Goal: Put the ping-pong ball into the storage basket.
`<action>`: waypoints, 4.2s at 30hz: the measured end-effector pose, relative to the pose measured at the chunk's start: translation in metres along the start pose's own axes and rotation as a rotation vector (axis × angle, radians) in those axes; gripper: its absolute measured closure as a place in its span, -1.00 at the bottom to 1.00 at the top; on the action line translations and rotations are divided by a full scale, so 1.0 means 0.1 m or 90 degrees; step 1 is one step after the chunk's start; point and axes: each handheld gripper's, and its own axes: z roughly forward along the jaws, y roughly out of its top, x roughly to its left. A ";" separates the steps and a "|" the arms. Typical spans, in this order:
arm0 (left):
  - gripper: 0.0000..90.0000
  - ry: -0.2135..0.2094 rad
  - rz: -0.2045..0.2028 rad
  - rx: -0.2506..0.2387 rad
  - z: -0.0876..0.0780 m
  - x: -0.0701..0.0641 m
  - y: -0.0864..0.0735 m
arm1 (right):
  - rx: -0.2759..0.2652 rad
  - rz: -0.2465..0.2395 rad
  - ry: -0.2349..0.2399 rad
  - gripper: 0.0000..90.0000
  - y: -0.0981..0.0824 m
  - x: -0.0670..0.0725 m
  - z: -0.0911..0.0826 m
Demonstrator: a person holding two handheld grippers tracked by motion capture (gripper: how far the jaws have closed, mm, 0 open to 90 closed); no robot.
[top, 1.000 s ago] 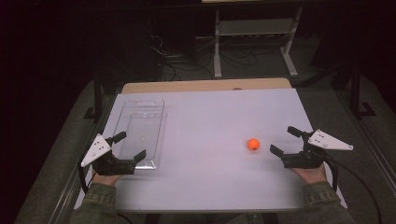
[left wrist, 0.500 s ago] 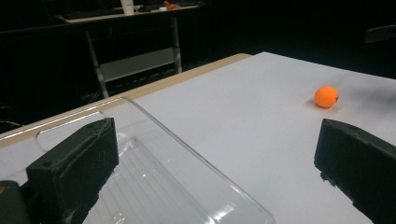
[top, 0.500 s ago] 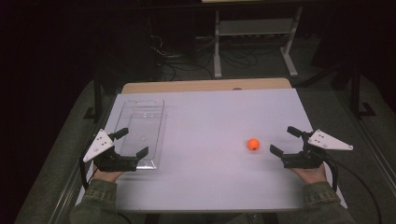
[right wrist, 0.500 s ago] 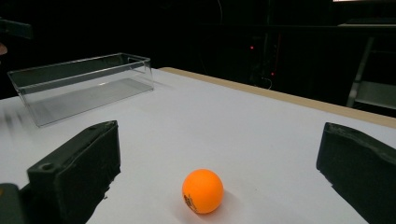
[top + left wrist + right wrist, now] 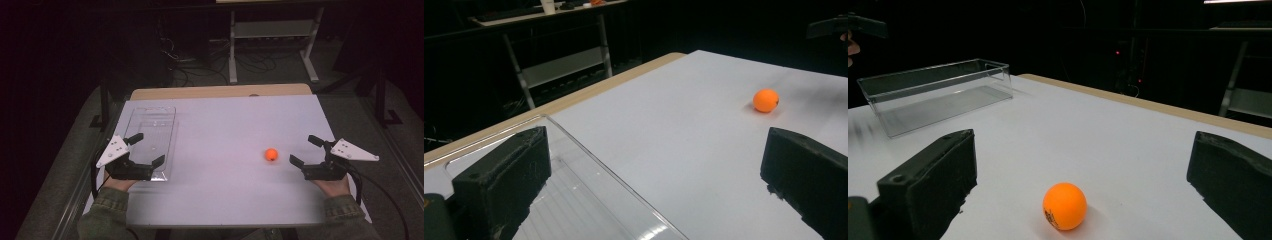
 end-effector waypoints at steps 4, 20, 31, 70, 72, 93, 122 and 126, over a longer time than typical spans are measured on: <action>-1.00 -0.006 0.004 -0.001 0.02 -0.02 0.05 | 0.002 0.000 0.001 -1.00 0.00 0.01 0.01; -1.00 -0.034 0.040 0.035 0.21 -0.08 0.22 | 0.003 0.000 0.005 -1.00 0.00 0.01 0.02; -1.00 -0.047 0.051 0.042 0.35 -0.12 0.30 | 0.003 0.001 0.006 -1.00 0.00 0.01 0.02; -1.00 -0.114 0.112 0.078 0.85 -0.34 0.66 | 0.011 -0.004 0.015 -1.00 0.00 0.05 0.03; -1.00 -0.118 0.117 0.080 0.89 -0.35 0.69 | 0.011 -0.005 0.016 -1.00 0.00 0.05 0.03; -1.00 -0.149 0.138 0.102 1.13 -0.44 0.80 | 0.011 -0.008 0.018 -1.00 0.00 0.05 0.04; -1.00 -0.200 0.160 0.124 1.51 -0.58 0.95 | 0.007 -0.011 0.015 -1.00 0.00 0.05 0.02; -1.00 -0.208 0.159 0.128 1.56 -0.58 0.94 | 0.007 -0.011 0.017 -1.00 0.00 0.06 0.01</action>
